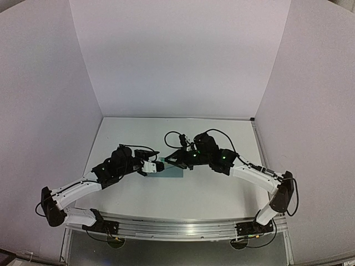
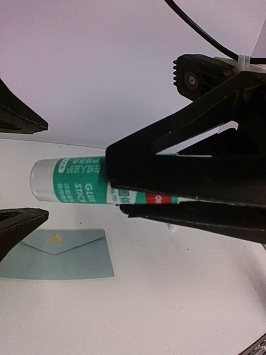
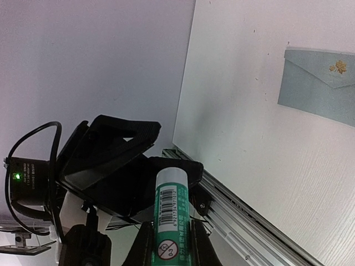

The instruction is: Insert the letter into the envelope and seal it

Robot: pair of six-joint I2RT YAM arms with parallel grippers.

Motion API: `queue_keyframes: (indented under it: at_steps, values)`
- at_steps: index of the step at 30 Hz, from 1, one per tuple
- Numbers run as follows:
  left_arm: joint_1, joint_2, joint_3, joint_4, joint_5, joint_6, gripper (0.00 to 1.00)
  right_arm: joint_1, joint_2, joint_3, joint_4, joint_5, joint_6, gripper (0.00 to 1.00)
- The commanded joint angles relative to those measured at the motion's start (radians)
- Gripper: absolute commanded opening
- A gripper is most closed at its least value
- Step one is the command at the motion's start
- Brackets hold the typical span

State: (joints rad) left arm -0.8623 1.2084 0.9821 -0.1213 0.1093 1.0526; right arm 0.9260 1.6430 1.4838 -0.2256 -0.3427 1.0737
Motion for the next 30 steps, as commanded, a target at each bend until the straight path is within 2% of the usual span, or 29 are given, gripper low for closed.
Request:
queue_keyframes:
  at_steps: [1,14,20,30]
  values:
    - [0.002,0.011,0.059,-0.005,0.014,0.008,0.41,0.006,-0.059,-0.016,0.027,0.011,0.006,0.0]
    - [0.0,-0.003,0.06,-0.024,0.097,0.038,0.38,0.009,-0.025,0.008,0.039,0.001,-0.001,0.0]
    - [0.0,0.001,0.079,-0.073,0.08,0.022,0.27,0.01,-0.021,0.014,0.04,0.002,-0.006,0.0]
    - [-0.001,-0.008,0.075,-0.062,0.1,0.034,0.3,0.009,0.003,0.027,0.04,-0.007,-0.006,0.0]
